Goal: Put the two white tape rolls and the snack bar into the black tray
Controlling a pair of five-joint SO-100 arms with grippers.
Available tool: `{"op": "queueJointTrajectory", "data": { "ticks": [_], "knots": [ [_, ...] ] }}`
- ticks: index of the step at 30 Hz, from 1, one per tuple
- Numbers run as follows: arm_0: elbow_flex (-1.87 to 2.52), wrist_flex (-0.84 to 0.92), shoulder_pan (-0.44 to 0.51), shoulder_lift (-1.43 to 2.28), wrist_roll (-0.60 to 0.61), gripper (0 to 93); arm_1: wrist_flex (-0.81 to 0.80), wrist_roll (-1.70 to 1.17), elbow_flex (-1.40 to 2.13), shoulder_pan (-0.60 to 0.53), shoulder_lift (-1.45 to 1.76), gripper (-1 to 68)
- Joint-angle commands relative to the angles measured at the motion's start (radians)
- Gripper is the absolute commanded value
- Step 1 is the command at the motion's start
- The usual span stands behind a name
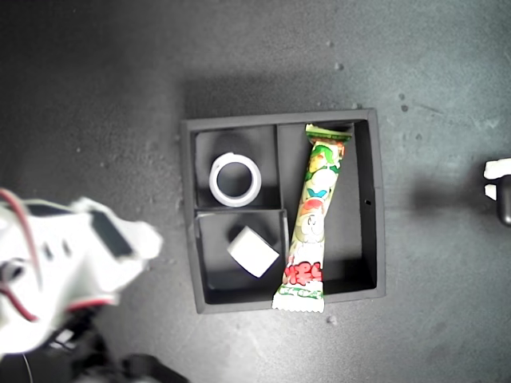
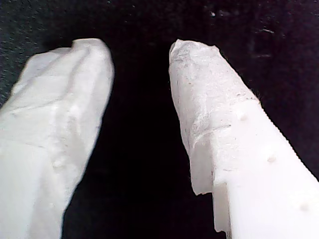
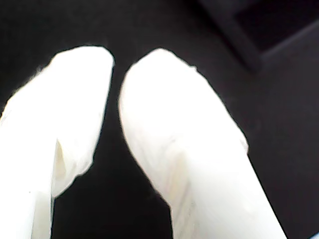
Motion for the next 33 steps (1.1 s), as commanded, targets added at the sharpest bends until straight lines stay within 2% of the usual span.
{"op": "queueJointTrajectory", "data": {
  "ticks": [1, 6, 10, 16, 18, 22, 26, 29, 33],
  "knots": [
    [0.529, -0.135, -0.051, 0.522, -0.049, 0.1, 0.034, 0.06, 0.012, -0.044, -0.008, 17.8],
    [0.986, -0.245, -0.098, 0.848, -0.123, 0.1, 0.069, 0.026, 0.012, -0.12, -0.008, 17.7],
    [1.134, -0.337, -0.081, 0.807, -0.169, 0.1, 0.087, -0.051, 0.012, -0.124, -0.008, 17.7],
    [1.39, -0.614, -0.061, 0.755, -0.199, 0.0, 0.087, -0.051, 0.012, -0.124, -0.008, 17.7],
    [1.434, -0.653, -0.057, 0.744, -0.201, 0.0, 0.087, -0.051, 0.012, -0.124, -0.008, 17.7],
    [1.559, -0.703, -0.061, 0.833, -0.222, 0.0, 0.25, -0.192, 0.012, -0.109, 0.219, 17.5],
    [1.746, -0.652, -0.097, 1.157, -0.224, 0.0, 0.314, -0.244, 0.012, 0.012, 0.44, 17.7],
    [1.868, -0.433, -0.107, 1.555, -0.233, 0.0, 0.319, -0.267, 0.012, 0.038, 0.442, 17.6],
    [1.881, -0.43, -0.101, 1.557, -0.247, 0.0, 0.319, -0.268, 0.012, 0.04, 0.442, 17.5]
  ]
}}
